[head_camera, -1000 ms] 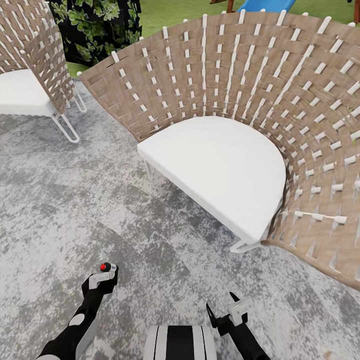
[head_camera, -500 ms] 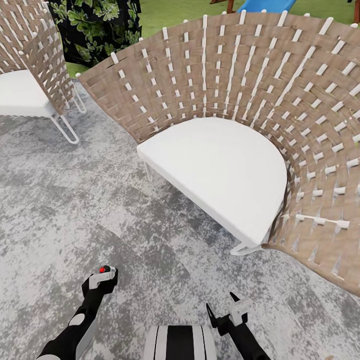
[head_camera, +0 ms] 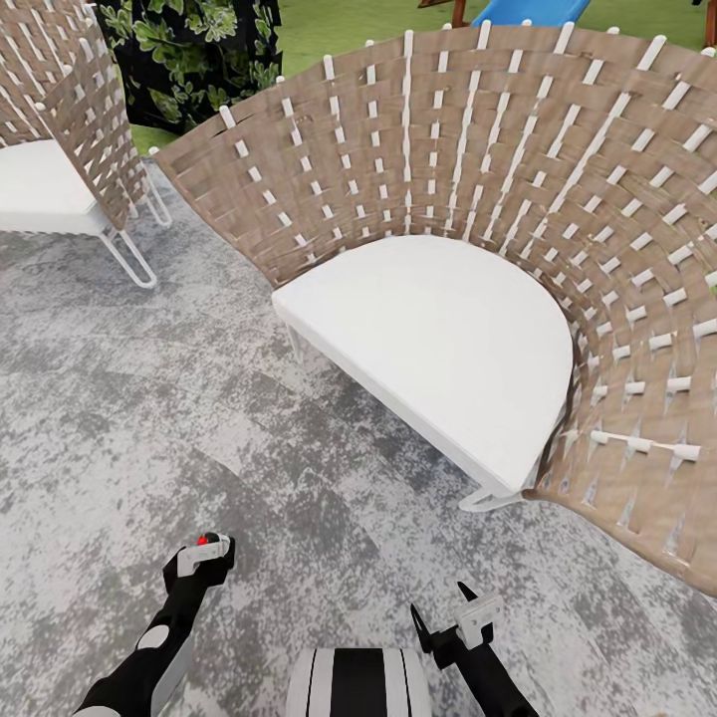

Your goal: In the garden, pick up the pesticide atomizer on the floor and spray pesticide onto both trees until each tree trunk is fully covered.

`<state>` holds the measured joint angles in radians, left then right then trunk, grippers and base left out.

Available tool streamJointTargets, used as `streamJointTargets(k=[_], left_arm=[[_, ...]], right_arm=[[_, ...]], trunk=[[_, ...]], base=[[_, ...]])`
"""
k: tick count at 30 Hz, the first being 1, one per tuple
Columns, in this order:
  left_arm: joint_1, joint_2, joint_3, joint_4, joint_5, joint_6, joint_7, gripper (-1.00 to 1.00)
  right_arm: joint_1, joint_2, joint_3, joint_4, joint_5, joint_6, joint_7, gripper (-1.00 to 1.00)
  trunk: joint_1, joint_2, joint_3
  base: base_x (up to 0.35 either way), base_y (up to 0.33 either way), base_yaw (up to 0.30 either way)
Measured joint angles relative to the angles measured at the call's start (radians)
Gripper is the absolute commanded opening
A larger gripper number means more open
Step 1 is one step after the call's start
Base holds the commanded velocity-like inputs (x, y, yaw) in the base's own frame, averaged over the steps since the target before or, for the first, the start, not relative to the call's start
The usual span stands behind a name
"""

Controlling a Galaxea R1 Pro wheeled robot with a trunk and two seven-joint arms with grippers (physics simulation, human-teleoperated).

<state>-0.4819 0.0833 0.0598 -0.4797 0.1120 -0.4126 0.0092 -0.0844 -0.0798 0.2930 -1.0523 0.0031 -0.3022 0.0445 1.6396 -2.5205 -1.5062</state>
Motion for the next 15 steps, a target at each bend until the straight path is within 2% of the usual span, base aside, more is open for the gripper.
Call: streamJointTargets(k=[15], left_arm=[[-0.001,0.0,0.003,0.006,0.002,-0.001,0.0,1.0]], right_arm=[[0.0,0.0,0.0,0.0,0.0,0.0,0.0,1.0]], trunk=[[0.0,0.0,0.0]], base=[[0.0,0.0,0.0]])
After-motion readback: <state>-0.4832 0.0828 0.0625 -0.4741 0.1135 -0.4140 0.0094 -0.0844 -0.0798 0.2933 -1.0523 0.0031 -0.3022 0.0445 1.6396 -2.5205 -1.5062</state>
